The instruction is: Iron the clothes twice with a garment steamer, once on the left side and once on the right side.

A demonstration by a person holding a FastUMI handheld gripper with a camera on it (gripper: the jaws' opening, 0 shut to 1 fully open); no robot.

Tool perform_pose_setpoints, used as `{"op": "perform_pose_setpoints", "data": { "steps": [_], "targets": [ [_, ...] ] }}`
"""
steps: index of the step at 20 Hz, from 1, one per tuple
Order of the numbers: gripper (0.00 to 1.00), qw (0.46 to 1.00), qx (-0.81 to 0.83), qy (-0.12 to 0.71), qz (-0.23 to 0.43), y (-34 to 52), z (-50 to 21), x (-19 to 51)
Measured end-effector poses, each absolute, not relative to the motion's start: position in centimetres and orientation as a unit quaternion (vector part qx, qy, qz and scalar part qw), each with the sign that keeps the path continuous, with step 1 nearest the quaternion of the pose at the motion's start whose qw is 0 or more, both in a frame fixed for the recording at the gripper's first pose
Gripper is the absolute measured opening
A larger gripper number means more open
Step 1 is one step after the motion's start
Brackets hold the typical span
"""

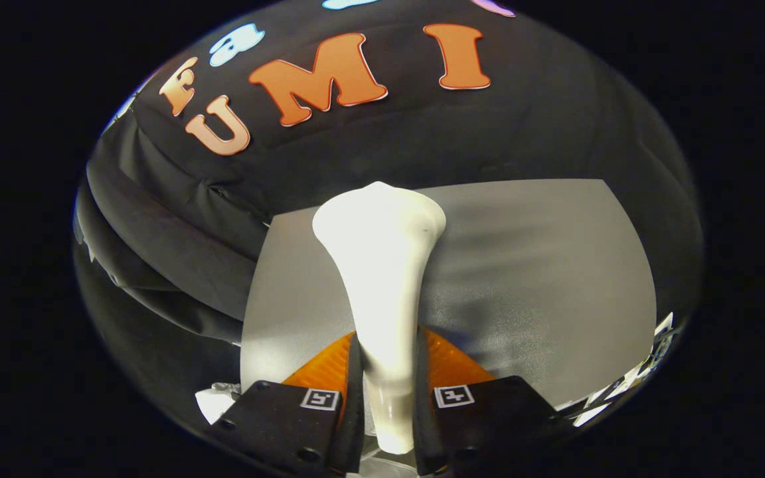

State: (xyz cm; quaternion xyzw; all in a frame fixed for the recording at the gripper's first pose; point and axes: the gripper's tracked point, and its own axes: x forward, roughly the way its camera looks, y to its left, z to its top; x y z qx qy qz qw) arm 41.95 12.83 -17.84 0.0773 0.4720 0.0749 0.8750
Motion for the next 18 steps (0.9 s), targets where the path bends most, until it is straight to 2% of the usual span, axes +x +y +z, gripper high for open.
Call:
{"op": "perform_pose_setpoints", "data": {
  "steps": [1,5,9,18],
  "targets": [
    [0.38,0.884,0.088,0.456,0.061,12.3,-17.9,42.2],
    [0.38,0.919,0.091,0.373,0.09,12.8,-14.4,40.9],
    [0.38,0.953,0.079,0.281,0.077,11.9,-11.6,38.0],
    [0.38,0.978,0.078,0.186,0.061,10.2,-10.0,28.9]
  ]
}}
